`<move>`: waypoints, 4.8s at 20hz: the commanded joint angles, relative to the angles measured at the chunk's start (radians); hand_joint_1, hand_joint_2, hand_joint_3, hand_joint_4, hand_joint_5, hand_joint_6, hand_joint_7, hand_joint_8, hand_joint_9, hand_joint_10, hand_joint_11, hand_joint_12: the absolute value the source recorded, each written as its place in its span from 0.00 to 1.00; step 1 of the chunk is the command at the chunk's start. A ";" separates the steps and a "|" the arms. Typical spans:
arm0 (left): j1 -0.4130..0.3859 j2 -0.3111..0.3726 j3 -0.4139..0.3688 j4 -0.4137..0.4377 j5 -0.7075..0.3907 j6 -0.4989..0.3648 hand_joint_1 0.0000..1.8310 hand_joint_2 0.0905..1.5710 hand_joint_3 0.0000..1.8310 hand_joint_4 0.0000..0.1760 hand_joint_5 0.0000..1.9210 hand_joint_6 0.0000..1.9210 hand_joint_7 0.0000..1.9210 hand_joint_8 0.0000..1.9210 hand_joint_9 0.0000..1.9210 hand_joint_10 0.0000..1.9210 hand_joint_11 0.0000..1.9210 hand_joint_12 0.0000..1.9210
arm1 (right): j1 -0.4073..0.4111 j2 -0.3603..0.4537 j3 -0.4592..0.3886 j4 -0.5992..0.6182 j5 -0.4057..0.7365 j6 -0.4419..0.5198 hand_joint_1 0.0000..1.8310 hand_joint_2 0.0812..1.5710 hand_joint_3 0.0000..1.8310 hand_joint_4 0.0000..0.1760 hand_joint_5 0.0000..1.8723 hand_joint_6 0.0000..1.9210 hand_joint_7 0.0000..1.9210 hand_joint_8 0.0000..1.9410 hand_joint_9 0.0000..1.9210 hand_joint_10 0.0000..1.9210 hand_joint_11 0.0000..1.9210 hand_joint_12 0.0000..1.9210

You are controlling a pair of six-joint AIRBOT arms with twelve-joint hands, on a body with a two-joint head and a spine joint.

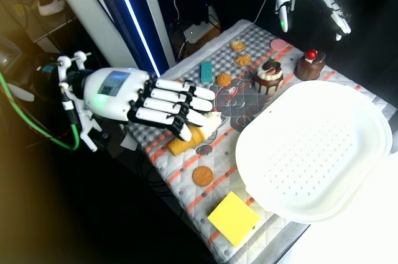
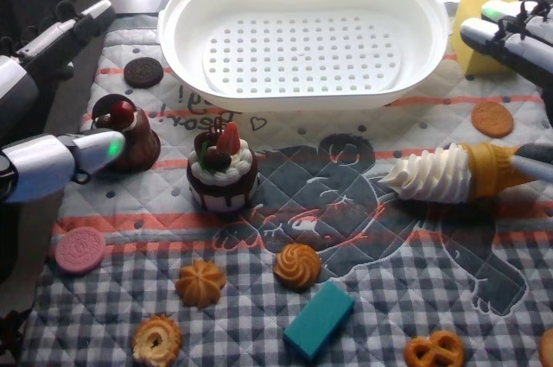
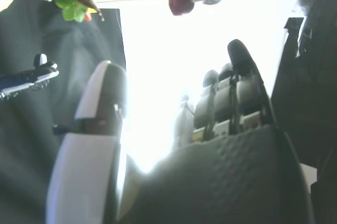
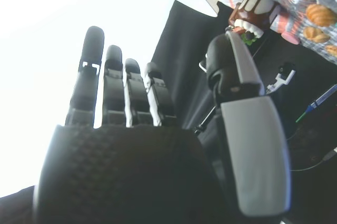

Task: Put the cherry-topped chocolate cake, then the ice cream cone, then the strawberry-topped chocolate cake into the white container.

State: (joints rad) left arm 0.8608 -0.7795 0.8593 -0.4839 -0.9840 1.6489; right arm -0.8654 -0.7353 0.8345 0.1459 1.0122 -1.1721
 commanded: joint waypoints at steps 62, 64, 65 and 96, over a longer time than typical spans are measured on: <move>-0.553 -0.480 0.577 -0.407 0.526 0.565 0.39 0.67 0.00 0.27 0.04 0.12 0.09 0.03 0.04 0.25 0.00 0.77 | -0.034 -0.027 0.007 0.037 0.132 0.007 0.26 0.86 0.00 0.00 0.00 0.00 0.00 0.00 0.02 0.02 0.00 0.69; -0.552 -0.480 0.576 -0.407 0.524 0.565 0.36 0.64 0.00 0.63 0.01 0.01 0.01 0.00 0.00 0.07 0.00 0.57 | -0.035 -0.028 0.007 0.037 0.132 0.008 0.27 0.86 0.00 0.00 0.00 0.00 0.00 0.00 0.03 0.02 0.00 0.73; -0.549 -0.477 0.570 -0.404 0.516 0.565 0.34 0.63 0.00 0.72 0.00 0.00 0.00 0.00 0.00 0.01 0.00 0.48 | -0.037 -0.028 0.007 0.038 0.132 0.009 0.29 0.86 0.00 0.00 0.00 0.00 0.00 0.00 0.03 0.02 0.00 0.73; -0.222 -0.098 0.096 0.106 -0.163 -0.055 0.25 0.85 0.00 0.89 0.03 0.00 0.02 0.00 0.05 0.02 0.00 0.59 | 0.060 -0.209 0.187 -0.008 -0.104 0.142 0.65 0.81 0.00 0.00 0.33 0.70 0.41 0.82 0.45 0.96 0.49 1.00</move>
State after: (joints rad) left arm 0.6464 -0.8913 0.9554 -0.3981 -1.0199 1.5986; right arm -0.8127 -0.9417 1.0130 0.1322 0.7769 -1.0313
